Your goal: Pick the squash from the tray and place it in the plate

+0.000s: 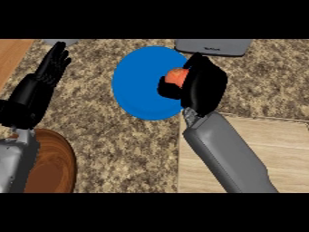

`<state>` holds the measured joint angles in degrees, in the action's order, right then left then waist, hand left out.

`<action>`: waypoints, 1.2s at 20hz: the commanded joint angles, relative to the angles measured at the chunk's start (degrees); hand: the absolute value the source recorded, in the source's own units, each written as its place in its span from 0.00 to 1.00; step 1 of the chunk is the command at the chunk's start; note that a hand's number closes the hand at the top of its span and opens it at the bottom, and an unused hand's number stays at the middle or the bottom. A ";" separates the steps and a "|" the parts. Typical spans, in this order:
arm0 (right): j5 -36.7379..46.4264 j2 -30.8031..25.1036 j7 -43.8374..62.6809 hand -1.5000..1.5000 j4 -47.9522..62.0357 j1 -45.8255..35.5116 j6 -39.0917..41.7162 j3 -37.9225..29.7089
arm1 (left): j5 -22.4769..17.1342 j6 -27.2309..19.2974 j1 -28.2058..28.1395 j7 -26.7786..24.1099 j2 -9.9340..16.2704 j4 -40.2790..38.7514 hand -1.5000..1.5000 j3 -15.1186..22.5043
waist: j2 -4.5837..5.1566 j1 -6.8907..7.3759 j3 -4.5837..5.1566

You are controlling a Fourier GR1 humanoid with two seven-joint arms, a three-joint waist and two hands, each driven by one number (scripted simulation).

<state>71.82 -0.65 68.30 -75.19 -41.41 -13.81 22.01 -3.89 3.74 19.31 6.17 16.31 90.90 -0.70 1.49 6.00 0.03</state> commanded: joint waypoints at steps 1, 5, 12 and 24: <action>-3.20 0.61 9.02 1.00 11.47 -4.94 -7.47 -3.69 | -0.53 0.28 -0.27 -0.50 -0.69 -0.09 0.50 0.12 | 0.22 0.44 -0.01; -8.40 0.62 5.93 1.00 20.46 -9.35 -8.92 -5.97 | 0.68 0.02 1.52 0.15 -2.01 -0.17 0.50 2.34 | 0.74 1.87 -0.08; -13.91 0.62 1.57 0.00 26.95 -11.72 -21.00 -11.41 | 0.18 0.47 2.48 -0.61 -2.23 -1.70 0.50 1.87 | 1.08 2.60 -0.14; -17.10 0.63 -8.58 0.00 34.20 -15.66 -48.90 -12.96 | 0.54 -0.25 4.87 0.86 -1.17 -2.78 0.50 0.15 | 0.56 1.48 -0.14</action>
<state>56.18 -0.33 57.54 -42.41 -56.77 -49.58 8.75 -3.62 4.10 23.29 6.58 15.18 88.69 -0.13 2.15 7.92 -0.08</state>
